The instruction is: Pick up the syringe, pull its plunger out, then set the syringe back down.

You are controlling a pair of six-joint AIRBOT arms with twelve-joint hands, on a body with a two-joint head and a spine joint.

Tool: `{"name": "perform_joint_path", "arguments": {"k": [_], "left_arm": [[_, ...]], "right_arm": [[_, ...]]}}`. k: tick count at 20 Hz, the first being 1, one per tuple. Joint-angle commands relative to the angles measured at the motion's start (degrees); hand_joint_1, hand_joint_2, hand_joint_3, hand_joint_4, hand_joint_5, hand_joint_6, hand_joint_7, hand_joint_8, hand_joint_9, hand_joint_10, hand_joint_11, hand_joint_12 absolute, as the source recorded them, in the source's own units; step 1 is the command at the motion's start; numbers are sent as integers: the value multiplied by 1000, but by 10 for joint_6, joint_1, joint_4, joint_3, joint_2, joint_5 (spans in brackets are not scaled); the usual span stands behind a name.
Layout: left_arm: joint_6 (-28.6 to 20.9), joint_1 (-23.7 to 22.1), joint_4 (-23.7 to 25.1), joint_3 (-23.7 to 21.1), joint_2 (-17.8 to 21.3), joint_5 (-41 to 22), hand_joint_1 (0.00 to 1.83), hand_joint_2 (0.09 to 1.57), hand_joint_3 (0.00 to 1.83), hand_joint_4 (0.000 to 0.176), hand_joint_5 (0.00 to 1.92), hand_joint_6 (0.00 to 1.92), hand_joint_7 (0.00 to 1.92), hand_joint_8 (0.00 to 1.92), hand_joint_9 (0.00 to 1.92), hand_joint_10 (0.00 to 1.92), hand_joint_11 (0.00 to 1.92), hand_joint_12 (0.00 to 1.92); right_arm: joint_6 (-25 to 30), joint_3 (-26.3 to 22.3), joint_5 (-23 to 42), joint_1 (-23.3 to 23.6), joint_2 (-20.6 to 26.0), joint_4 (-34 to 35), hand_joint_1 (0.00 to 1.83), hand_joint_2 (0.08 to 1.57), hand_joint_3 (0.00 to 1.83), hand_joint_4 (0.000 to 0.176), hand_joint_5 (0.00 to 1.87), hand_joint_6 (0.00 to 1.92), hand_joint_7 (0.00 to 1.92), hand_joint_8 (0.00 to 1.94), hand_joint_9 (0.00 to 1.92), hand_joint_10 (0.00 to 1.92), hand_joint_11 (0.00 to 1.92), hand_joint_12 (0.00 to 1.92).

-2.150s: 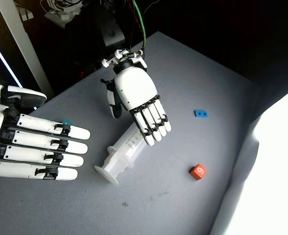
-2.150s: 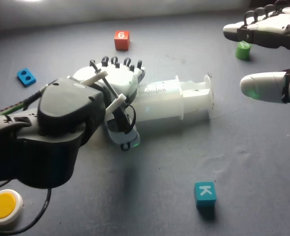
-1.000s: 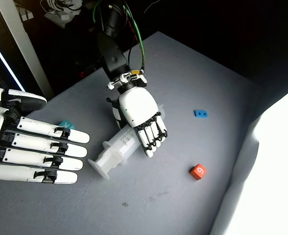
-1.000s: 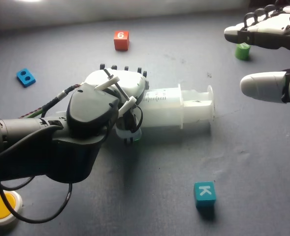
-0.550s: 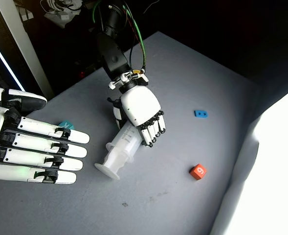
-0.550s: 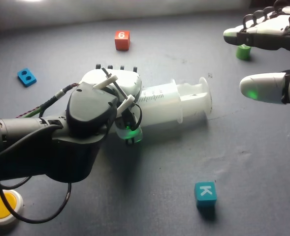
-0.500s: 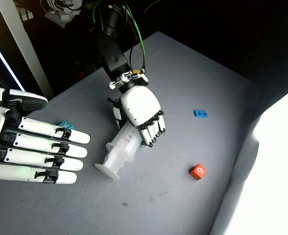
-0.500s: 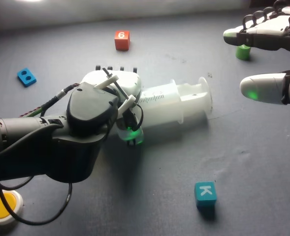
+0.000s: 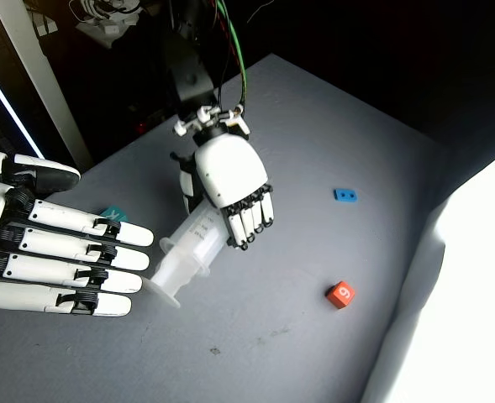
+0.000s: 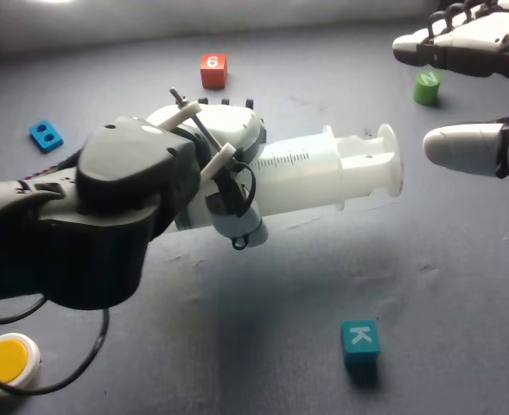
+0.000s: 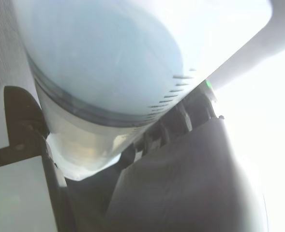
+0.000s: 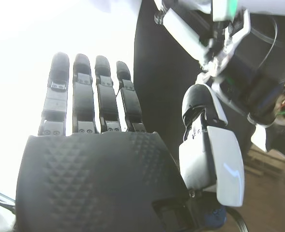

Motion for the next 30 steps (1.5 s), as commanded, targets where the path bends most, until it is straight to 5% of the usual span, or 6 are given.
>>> {"name": "perform_joint_path", "arguments": {"k": [1,5,9,13,21,30], "left_arm": [[4,-16,39,-3,7,-4,1146,1266,0,0,644,1392,779,1429,663,1203,484,1541],[23,-47,21,-25,34,7,1161,1255,0,0,667,1335,798,1433,670,1194,476,1558],[45,-70,4,-39,49,18,1195,1231,0,0,711,1214,841,1423,689,1212,486,1594],[46,-79,3,-46,55,18,1188,1227,0,0,694,1267,858,1362,712,1154,504,1525],[55,-96,-6,-42,56,18,1200,1228,0,0,697,1225,857,1399,702,1174,471,1554],[58,-102,-6,-42,57,17,1202,1216,1,0,717,1209,877,1355,724,1103,486,1514]], "right_arm": [[1,1,77,10,3,0,103,1223,0,0,182,0,193,1,182,0,0,499],[2,2,44,35,-5,36,93,1108,0,0,77,0,81,0,86,0,0,288],[-30,10,-3,75,-32,97,901,927,0,0,2,0,39,0,27,0,0,30],[-30,30,-5,79,-58,101,1002,965,3,0,0,0,2,1,7,3,3,1],[-32,100,-9,69,-129,143,1112,1039,11,0,232,66,264,30,261,33,0,634],[-32,140,-2,60,-170,148,1112,1058,6,0,249,49,350,19,355,32,0,767]]}}
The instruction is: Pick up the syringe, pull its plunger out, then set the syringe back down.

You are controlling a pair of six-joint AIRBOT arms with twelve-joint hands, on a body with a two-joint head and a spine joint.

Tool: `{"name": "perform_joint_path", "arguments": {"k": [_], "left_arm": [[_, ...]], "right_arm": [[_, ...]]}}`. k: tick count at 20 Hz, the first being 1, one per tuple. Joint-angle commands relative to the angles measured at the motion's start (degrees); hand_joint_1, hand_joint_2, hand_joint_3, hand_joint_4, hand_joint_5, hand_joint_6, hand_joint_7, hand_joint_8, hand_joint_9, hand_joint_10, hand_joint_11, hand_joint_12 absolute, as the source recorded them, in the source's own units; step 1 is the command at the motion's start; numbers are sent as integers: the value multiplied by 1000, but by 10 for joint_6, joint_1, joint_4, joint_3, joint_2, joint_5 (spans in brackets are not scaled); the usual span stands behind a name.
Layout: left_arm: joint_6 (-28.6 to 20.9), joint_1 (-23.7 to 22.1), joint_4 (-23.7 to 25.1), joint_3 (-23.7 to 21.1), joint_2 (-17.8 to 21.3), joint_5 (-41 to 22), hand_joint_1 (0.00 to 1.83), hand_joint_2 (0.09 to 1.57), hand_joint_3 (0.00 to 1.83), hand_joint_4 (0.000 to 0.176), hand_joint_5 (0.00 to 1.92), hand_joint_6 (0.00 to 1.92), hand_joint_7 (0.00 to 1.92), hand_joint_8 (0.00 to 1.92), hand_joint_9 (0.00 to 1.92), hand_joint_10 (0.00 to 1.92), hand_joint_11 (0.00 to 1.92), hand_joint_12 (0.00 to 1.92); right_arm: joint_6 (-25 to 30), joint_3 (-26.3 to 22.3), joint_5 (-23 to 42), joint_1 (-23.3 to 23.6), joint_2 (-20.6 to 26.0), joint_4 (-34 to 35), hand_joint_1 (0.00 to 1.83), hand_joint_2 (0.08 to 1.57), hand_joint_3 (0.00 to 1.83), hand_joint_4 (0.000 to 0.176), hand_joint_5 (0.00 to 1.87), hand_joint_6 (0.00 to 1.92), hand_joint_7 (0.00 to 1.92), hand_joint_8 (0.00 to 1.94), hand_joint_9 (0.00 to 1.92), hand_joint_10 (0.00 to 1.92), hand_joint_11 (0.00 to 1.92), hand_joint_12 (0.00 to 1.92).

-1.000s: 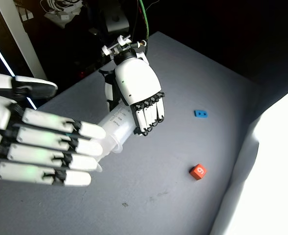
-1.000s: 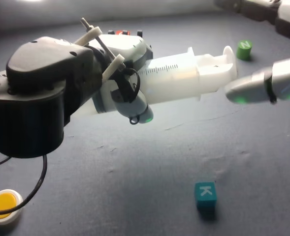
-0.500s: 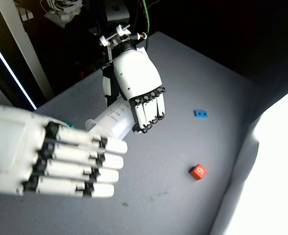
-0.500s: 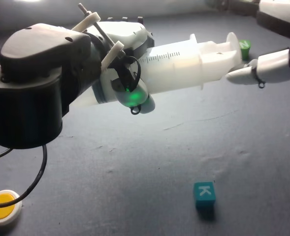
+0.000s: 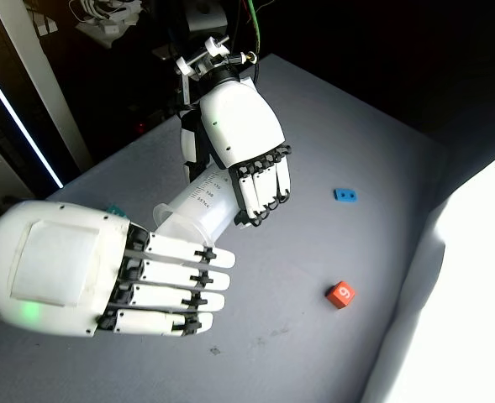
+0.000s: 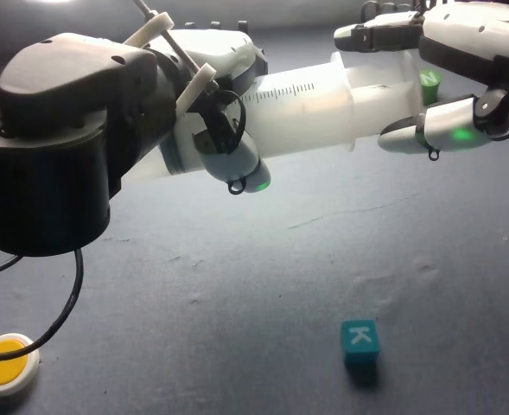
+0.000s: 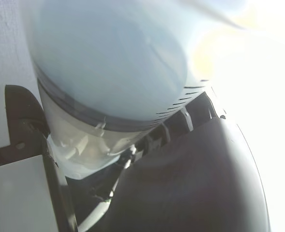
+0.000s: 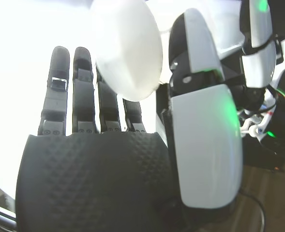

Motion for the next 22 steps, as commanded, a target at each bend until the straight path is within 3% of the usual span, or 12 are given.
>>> {"name": "perform_joint_path", "arguments": {"k": [1,4,6,10,11,12,13,22], "left_arm": [[-2,-11,40,0,1,0,1199,1216,0,0,716,1221,877,1343,730,1082,493,1495],[-2,-11,40,0,1,0,1191,1225,2,0,680,1287,875,1329,729,1058,495,1467],[-2,-11,39,0,1,-1,1200,1233,0,0,680,1249,853,1408,703,1166,474,1564],[1,-9,39,-1,1,-2,1188,1235,1,0,691,1249,838,1413,698,1170,480,1529],[1,-8,39,-1,1,-2,1186,1237,0,0,677,1276,843,1396,700,1140,490,1514],[1,-8,39,-2,1,-2,1188,1244,0,0,665,1278,834,1428,689,1178,473,1541],[1,-8,39,-3,1,-3,1189,1245,0,0,663,1278,832,1436,687,1186,469,1547],[1,-10,36,-3,1,-9,1187,1235,1,0,690,1256,840,1410,703,1169,489,1551]], "right_arm": [[2,1,67,5,1,-6,1091,1069,10,0,241,42,345,14,352,29,0,770],[2,1,67,1,2,-6,1061,1122,16,0,355,57,469,37,463,56,0,1033],[1,1,67,-3,2,-6,1025,1205,6,0,499,66,599,54,560,119,0,1247],[1,1,67,-5,5,-6,1034,1267,0,0,663,27,736,27,568,391,69,1317],[0,1,67,-6,6,-6,1112,1289,0,0,683,1118,744,1108,701,507,213,1289],[0,1,67,-8,7,-6,1283,1257,0,0,727,1253,745,1292,641,1371,299,1370],[0,1,66,-10,8,-6,1315,1253,0,0,725,1299,734,1347,617,1562,308,1405],[0,-10,61,-13,41,-6,1318,1258,2,0,717,1382,684,1381,635,1577,357,1438]]}}
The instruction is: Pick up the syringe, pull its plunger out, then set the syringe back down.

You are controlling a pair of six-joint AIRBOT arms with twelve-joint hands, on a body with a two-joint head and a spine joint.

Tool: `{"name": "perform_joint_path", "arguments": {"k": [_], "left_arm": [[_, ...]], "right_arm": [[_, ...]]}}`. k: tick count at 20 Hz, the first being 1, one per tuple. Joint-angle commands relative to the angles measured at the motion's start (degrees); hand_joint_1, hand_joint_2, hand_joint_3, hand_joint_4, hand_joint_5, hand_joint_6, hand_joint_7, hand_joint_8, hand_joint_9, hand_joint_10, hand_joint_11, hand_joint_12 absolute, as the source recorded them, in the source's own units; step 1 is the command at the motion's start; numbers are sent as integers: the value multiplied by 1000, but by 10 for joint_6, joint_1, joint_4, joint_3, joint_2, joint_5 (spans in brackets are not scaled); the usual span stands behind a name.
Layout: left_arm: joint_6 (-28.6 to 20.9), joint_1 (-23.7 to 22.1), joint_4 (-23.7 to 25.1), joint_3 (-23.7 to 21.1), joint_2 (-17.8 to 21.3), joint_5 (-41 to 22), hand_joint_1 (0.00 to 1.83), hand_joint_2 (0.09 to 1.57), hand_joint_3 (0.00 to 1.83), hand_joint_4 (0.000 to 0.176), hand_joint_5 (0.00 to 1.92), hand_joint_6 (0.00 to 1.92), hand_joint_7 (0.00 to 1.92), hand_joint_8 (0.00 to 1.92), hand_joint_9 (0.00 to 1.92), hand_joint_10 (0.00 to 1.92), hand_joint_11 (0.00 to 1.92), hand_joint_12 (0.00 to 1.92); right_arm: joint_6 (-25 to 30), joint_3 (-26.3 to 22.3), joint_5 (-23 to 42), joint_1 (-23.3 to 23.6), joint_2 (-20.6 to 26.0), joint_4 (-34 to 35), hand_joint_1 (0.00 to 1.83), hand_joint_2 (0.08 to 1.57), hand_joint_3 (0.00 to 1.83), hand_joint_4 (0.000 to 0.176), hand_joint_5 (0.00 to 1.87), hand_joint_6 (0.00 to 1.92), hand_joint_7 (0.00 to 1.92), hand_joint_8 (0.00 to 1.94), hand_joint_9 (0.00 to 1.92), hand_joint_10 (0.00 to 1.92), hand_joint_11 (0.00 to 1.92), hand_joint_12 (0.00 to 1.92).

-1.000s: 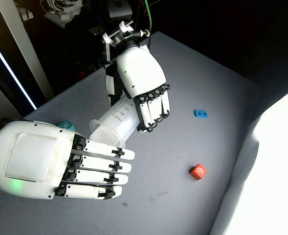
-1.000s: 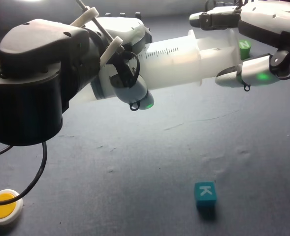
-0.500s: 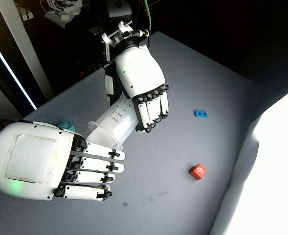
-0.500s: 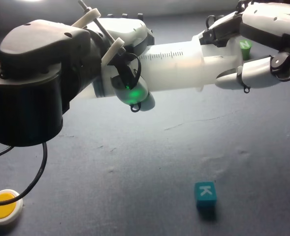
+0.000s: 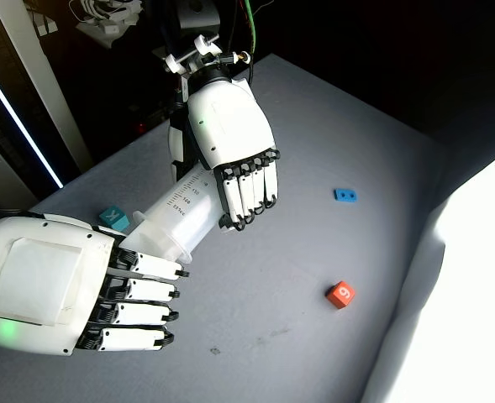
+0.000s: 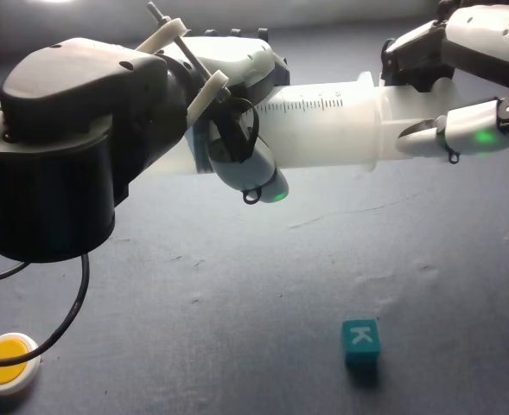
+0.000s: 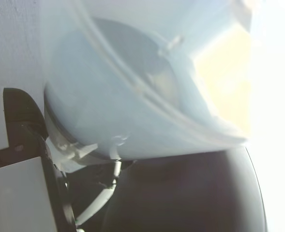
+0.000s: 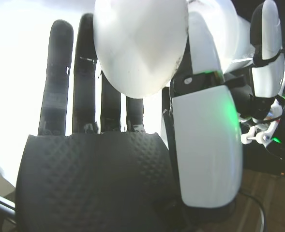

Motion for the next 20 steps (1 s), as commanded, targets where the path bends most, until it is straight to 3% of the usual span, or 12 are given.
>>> {"name": "perform_joint_path", "arguments": {"k": [1,7,14,20], "left_arm": [[2,-10,39,3,2,-27,1186,1235,1,0,688,1263,840,1406,699,1167,485,1546],[2,-10,39,4,2,-27,1213,1219,0,0,707,1191,877,1381,740,1147,501,1544],[2,-8,39,2,2,-27,1198,1229,0,0,688,1243,861,1382,715,1159,465,1558],[2,-8,39,2,2,-27,1194,1221,0,0,712,1223,869,1362,735,1122,482,1542]], "right_arm": [[-2,1,61,2,12,-5,1318,1260,1,0,724,1369,678,1397,624,1588,355,1440],[4,-2,52,2,44,-5,1315,1268,0,0,720,1371,660,1418,604,1615,310,1487],[9,-14,43,-14,84,-5,1323,1251,0,0,772,1272,690,1398,610,1598,315,1491],[10,-30,43,-26,120,-5,1322,1253,0,0,734,1351,692,1372,636,1578,332,1484]]}}
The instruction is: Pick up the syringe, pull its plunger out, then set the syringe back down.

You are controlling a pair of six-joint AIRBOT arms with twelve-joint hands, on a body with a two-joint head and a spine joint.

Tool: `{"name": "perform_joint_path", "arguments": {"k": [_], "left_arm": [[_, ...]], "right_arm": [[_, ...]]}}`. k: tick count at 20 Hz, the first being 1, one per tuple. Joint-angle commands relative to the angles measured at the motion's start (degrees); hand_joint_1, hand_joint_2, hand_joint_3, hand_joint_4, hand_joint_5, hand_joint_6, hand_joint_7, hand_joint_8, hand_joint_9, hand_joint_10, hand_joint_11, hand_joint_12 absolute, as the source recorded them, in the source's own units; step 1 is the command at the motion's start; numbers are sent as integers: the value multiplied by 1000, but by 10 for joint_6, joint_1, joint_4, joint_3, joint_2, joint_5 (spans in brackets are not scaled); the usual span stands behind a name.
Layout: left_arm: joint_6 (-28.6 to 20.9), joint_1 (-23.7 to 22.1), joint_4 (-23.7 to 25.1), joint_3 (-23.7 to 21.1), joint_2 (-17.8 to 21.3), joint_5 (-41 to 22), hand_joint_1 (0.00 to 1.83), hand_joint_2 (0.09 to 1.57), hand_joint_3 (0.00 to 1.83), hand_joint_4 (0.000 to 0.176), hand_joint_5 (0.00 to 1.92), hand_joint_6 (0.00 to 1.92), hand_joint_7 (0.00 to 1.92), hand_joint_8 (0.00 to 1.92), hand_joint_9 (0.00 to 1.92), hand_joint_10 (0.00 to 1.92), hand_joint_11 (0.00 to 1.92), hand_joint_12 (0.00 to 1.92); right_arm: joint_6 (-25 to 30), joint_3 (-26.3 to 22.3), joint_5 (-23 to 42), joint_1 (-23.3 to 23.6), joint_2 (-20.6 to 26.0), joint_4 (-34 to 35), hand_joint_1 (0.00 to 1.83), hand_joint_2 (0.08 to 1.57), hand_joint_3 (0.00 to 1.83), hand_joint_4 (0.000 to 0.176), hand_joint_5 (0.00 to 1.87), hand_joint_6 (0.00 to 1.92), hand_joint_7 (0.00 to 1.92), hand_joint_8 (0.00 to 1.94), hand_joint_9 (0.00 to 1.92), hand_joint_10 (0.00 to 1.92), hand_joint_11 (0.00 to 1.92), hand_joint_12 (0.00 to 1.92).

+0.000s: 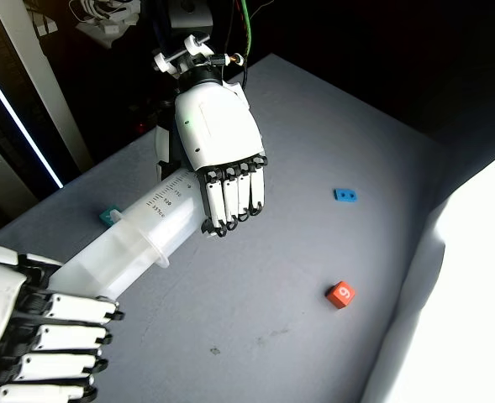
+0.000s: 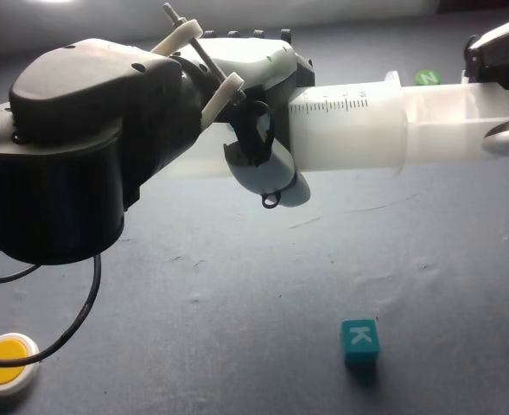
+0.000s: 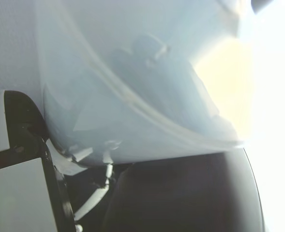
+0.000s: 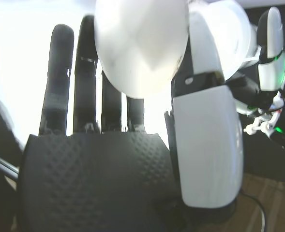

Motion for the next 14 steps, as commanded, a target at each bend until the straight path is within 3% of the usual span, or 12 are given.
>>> {"name": "perform_joint_path", "arguments": {"k": [1,8,11,14], "left_arm": [[8,-7,39,5,8,-48,1203,1219,0,0,711,1213,874,1368,727,1141,473,1555],[8,-7,39,4,8,-48,1203,1222,0,0,691,1242,881,1346,728,1121,469,1560],[8,-7,39,4,8,-48,1195,1207,0,0,715,1256,909,1254,750,1052,483,1510],[8,-7,39,3,8,-48,1190,1222,1,0,690,1276,879,1323,742,1058,473,1492]], "right_arm": [[-2,4,58,1,15,-1,1319,1258,1,0,733,1358,676,1396,620,1592,315,1494],[12,-4,56,0,45,-1,1317,1263,1,0,722,1364,673,1395,609,1615,300,1499],[13,-4,56,-2,49,-1,1315,1268,1,0,715,1371,668,1418,597,1622,293,1495],[13,-3,55,-5,50,-1,1317,1262,1,0,723,1359,683,1391,605,1612,297,1499]]}}
